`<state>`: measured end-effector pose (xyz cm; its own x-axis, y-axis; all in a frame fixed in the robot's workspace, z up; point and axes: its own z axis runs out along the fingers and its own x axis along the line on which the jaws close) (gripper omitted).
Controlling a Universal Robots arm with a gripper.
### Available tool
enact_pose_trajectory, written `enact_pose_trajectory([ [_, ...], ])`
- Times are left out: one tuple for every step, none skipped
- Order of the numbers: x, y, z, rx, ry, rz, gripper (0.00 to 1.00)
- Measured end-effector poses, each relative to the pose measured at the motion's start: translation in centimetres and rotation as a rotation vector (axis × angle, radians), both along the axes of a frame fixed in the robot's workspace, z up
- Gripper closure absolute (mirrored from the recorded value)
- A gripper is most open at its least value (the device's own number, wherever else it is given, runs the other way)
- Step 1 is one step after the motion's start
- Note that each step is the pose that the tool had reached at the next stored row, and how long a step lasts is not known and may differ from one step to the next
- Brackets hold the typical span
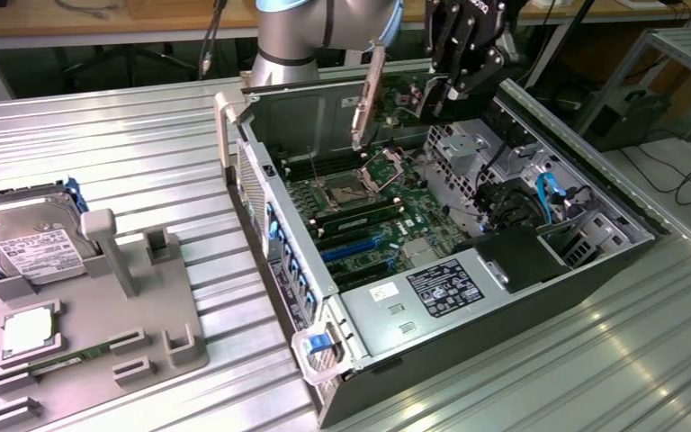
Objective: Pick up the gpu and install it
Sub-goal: 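Insert the gpu into the slot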
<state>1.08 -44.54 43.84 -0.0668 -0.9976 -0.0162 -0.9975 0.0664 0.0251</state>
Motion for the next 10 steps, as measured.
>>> enact_pose_trajectory([
  [0.0,0.0,-0.15,0.0,0.0,0.025,0.73],
  [-0.1,0.05,-0.29,0.0,-0.0022,0.037,0.73],
  [-0.5,0.27,-1.2,-0.0004,-0.0134,0.037,0.73],
  [-0.5,0.27,-2.06,-0.0036,-0.0133,0.037,0.73],
  [-0.5,-0.06,-2.58,-0.0037,-0.0133,0.037,0.73],
  [-0.5,-0.09,-2.95,-0.011,-0.0149,0.037,0.73],
  [-0.8,-0.06,-4.12,-0.0094,-0.015,0.037,0.73],
  [-1.0,-0.04,-4.63,-0.0051,-0.0151,0.037,0.73],
  [-1.2,-0.04,-4.77,-0.005,-0.0152,0.036,0.73],
  [-1.6,-0.02,-5.03,-0.0051,-0.0155,0.035,0.73],
])
